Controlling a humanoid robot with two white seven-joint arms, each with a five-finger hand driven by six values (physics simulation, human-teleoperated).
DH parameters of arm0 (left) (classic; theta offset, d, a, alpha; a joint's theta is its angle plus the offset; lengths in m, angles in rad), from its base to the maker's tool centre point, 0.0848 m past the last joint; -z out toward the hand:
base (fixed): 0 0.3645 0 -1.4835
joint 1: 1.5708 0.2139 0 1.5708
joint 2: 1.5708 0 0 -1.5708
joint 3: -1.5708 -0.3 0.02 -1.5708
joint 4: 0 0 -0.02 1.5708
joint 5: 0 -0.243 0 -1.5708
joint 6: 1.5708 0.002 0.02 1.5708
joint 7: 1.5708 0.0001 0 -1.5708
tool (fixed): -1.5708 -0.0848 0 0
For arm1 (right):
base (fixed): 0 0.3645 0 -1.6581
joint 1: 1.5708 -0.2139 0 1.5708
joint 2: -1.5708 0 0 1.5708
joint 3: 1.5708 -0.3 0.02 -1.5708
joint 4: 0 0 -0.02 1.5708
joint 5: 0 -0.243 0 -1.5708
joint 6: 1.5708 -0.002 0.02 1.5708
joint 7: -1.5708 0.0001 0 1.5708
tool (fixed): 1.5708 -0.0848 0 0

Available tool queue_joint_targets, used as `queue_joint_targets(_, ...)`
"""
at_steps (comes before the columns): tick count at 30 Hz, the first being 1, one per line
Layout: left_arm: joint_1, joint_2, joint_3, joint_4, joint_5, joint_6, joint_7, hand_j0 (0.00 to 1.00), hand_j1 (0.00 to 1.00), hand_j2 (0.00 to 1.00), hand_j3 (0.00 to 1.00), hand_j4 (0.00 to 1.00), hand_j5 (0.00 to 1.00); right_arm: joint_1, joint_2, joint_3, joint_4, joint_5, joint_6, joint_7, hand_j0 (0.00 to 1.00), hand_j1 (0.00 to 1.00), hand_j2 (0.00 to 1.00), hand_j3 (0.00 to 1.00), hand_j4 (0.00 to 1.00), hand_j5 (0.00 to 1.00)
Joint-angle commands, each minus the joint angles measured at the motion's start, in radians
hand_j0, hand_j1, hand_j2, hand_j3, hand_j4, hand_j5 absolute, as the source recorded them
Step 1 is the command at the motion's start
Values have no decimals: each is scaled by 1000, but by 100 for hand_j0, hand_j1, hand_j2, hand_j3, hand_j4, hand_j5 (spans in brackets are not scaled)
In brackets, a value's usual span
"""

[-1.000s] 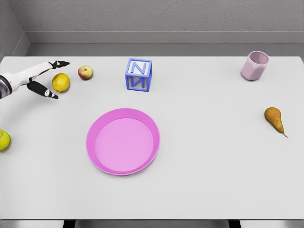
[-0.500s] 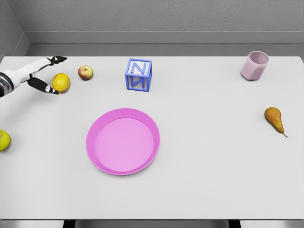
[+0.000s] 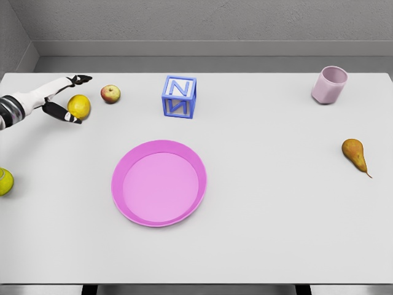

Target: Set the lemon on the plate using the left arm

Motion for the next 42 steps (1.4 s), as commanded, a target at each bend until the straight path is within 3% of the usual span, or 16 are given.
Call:
queue_joint_targets(1,0,0,2,0,7,0,1,98,98,98,98,98,98,0,0,0,-1,-1,0,0,100,100,100,100,100,100)
queue_joint_targets(16,9,1,1,1,7,2,1,95,95,95,95,95,95,0,0,0,0,-1,0,0,100,100,100,100,100,100)
queue_joint_targets(27,14,0,1,1,7,2,1,83,83,83,83,83,83,0,0,0,-1,-1,0,0,100,100,100,100,100,100)
queue_joint_targets(42,23,1,2,14,8,0,1,80,80,80,80,80,80,0,0,0,0,0,0,0,100,100,100,100,100,100)
